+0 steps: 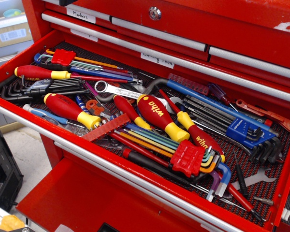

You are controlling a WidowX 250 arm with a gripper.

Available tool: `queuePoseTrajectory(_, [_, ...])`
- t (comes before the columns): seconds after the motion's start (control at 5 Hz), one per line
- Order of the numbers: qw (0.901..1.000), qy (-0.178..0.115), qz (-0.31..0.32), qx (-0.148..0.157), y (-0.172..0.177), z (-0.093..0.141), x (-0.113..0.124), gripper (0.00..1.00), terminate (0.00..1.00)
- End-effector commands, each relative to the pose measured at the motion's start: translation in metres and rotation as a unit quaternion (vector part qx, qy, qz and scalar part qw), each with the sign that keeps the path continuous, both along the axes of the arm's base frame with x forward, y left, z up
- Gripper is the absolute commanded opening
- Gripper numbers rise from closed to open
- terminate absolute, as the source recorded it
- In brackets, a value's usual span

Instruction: Pick up bit holder

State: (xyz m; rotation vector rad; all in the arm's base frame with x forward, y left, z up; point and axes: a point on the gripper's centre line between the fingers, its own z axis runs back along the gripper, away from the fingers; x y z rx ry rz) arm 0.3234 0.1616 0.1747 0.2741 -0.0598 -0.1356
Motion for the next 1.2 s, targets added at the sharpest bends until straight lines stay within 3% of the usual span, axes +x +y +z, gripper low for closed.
queuePoseTrajectory(0.0, [1.0, 0.0, 0.0, 0.0, 0.0, 0.0, 0.0, 1.0, 0.0])
queuePoseTrajectory(0.2, [0.9985, -0.011, -0.052, 0.008, -0.042, -0.003, -0.019, 1.0, 0.0])
queuePoseTrajectory(0.4, [0.9919, -0.048, -0.114, 0.027, -0.074, -0.021, -0.039, 1.0, 0.0])
queuePoseTrajectory(0.8, [0.9881, -0.085, -0.127, -0.02, -0.097, -0.072, -0.059, 1.0, 0.0])
queuePoseTrajectory(1.0, [0.9861, -0.089, -0.139, -0.019, -0.106, -0.093, -0.063, 1.0, 0.0])
